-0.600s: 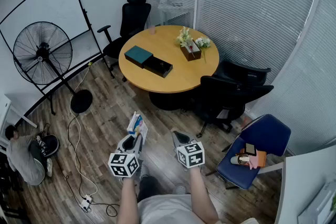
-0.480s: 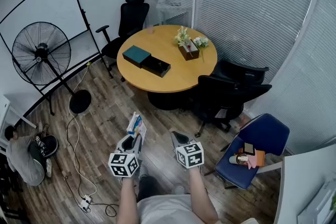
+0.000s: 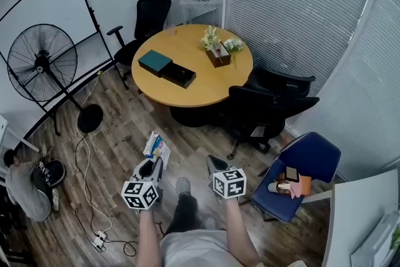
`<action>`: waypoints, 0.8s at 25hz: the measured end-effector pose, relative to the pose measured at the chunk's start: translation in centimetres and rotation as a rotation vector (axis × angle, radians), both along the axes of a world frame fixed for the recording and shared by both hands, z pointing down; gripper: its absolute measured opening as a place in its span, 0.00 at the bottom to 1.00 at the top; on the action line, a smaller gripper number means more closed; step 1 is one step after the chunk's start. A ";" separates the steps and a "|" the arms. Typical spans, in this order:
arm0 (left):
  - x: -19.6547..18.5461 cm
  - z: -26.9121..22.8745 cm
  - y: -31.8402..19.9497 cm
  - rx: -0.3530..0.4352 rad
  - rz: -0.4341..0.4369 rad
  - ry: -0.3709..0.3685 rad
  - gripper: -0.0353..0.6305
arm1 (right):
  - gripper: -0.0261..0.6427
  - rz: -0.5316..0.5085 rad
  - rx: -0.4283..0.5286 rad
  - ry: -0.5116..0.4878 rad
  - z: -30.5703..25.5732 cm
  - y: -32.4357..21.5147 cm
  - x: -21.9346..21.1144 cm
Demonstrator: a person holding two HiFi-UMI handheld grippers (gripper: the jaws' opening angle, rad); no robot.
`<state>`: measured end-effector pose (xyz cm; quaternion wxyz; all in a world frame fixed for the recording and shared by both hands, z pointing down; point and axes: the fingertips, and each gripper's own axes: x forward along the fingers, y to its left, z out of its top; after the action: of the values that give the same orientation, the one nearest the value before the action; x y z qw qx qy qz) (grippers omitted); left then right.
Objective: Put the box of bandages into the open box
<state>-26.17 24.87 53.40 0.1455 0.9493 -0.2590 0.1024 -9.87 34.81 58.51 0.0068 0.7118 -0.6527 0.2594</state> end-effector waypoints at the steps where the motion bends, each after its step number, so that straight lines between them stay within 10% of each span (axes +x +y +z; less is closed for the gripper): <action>1: 0.2 -0.1 -0.5 -0.001 -0.006 0.006 0.19 | 0.03 -0.003 0.004 -0.001 0.0 -0.2 0.3; 20: 8.5 -3.5 -14.9 0.048 0.046 0.063 0.19 | 0.03 -0.048 -0.007 -0.006 -2.0 -14.8 6.6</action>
<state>-17.63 9.96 49.89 0.1281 0.9611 -0.2347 0.0697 -3.23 19.99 56.56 0.0138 0.6950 -0.6688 0.2637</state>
